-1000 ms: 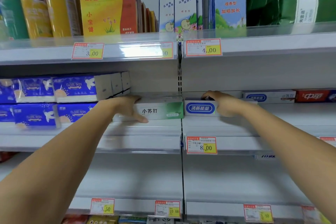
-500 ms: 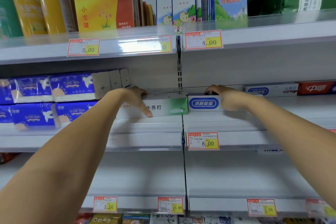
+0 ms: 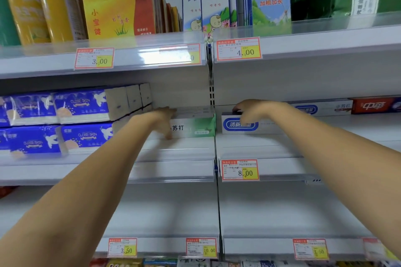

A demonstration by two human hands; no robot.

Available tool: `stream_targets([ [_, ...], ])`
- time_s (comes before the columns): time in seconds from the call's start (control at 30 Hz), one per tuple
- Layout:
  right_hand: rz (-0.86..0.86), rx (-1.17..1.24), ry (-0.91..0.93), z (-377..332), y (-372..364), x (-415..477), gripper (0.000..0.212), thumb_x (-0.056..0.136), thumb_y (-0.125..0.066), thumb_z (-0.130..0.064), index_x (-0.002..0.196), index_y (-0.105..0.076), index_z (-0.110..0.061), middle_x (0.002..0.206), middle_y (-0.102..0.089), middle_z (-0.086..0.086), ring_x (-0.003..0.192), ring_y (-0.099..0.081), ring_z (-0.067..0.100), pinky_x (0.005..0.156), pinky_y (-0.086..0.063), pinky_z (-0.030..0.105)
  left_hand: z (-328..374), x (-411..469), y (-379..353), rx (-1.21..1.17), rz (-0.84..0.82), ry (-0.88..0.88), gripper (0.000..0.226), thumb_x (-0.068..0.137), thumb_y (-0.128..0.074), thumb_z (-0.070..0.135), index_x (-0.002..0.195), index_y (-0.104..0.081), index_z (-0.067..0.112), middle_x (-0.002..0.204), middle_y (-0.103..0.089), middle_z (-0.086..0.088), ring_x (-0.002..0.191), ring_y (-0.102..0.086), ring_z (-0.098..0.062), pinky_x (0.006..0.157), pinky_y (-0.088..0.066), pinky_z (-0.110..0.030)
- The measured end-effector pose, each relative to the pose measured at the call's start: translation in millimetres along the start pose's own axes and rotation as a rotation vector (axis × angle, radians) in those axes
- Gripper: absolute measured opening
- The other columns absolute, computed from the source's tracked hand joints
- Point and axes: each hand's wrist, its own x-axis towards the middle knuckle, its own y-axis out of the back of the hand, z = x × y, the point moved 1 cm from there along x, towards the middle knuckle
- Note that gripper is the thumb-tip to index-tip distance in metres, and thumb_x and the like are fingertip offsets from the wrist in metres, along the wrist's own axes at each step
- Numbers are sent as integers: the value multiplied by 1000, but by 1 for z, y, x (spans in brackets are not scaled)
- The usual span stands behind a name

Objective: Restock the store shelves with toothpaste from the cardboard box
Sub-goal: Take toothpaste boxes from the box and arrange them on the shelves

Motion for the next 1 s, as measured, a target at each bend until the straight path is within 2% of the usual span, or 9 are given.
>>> stream_targets([
  [0.13,-7,-24,12,-26,-7,19,49,80,-59,-15,128,-52,-6,121,-59,15,108,-61,30,85,-53,37,12,1,-24,-81,89,0,77,83,-59,18,149,-19,17,153,-26,-10,140,-22,-35,113,-23,-52],
  [0.23,-2,-60,32,-40,-15,30,8,81,-55,-13,86,-57,-7,85,-56,11,74,-55,24,60,-40,26,9,2,-32,-163,147,-13,78,80,-58,17,149,-21,20,154,-26,-7,140,-23,-34,113,-20,-55],
  [0.3,21,-76,8,-42,-20,36,15,82,-56,-16,70,-47,-13,72,-46,4,63,-43,17,55,-33,25,9,1,-34,-198,186,-38,80,78,-62,21,148,-23,21,152,-28,-6,139,-23,-33,114,-17,-53],
  [0.47,58,-152,20,-44,-23,41,17,78,-57,-29,80,-48,-15,85,-54,5,75,-52,20,65,-44,27,13,2,-33,-310,226,-83,85,78,-66,55,146,-28,23,152,-29,-3,139,-24,-30,115,-21,-47],
  [0.63,166,-122,81,-45,-16,24,22,87,-52,-23,70,-44,-11,78,-46,6,78,-47,25,65,-37,27,23,-4,-31,-234,230,-50,73,82,-66,46,143,-34,21,148,-36,-9,134,-32,-30,115,-22,-46],
  [0.77,487,144,259,-26,-9,-26,22,87,-57,-17,105,-66,-9,113,-57,13,102,-56,28,84,-45,28,72,-52,-20,-421,433,-229,55,89,-63,24,139,-43,13,137,-51,-10,124,-47,-23,100,-32,-23],
  [0.87,701,400,361,-4,-19,-87,13,89,-61,-24,89,-62,-11,82,-61,-1,73,-56,6,66,-43,18,120,-112,-21,-639,721,-456,30,92,-58,20,121,-59,14,115,-61,4,103,-51,-1,87,-34,-4],
  [0.93,754,483,361,17,-36,-126,22,88,-64,-29,75,-56,-13,60,-51,-8,54,-46,3,54,-36,14,151,-144,-36,-776,727,-562,13,92,-56,21,98,-65,13,97,-66,6,90,-58,-4,84,-45,-15],
  [1.0,742,491,305,42,-58,-161,34,87,-64,-37,65,-50,-15,51,-42,-7,49,-39,7,51,-30,16,182,-167,-62,-822,636,-614,27,93,-55,27,74,-61,10,74,-62,1,73,-58,-13,70,-47,-28],
])
